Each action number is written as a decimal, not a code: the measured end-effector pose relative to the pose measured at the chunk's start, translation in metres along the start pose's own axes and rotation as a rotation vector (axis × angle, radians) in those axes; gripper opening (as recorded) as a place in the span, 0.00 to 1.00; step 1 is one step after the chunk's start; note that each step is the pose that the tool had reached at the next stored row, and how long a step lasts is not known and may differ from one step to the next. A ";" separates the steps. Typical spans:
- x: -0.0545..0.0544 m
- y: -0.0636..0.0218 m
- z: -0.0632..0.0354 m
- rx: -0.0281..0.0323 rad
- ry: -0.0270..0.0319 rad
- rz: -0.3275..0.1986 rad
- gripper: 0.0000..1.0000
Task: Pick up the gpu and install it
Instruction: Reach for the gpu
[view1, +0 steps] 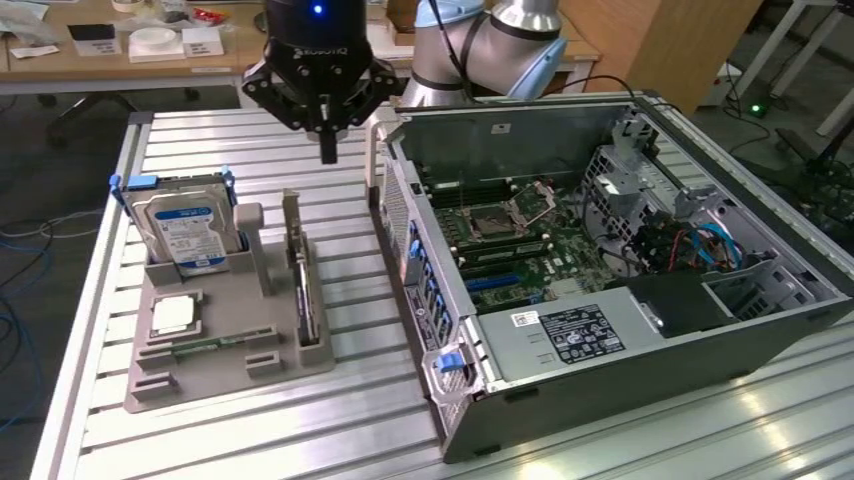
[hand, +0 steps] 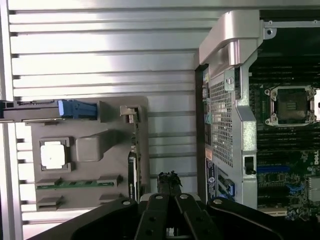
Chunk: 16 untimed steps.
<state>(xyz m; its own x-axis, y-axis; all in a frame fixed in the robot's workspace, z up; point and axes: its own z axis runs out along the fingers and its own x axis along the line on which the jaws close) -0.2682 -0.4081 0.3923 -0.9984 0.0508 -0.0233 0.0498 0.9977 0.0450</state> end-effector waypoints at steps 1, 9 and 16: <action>0.000 -0.0004 0.0000 -0.0002 0.0003 -0.008 0.11; 0.014 -0.0029 0.0004 -0.0010 0.0018 -0.041 0.11; 0.029 -0.0054 0.0006 -0.0014 0.0026 -0.059 0.11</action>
<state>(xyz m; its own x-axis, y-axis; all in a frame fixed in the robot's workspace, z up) -0.2973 -0.4121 0.3907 -0.9997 -0.0084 -0.0233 -0.0094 0.9989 0.0451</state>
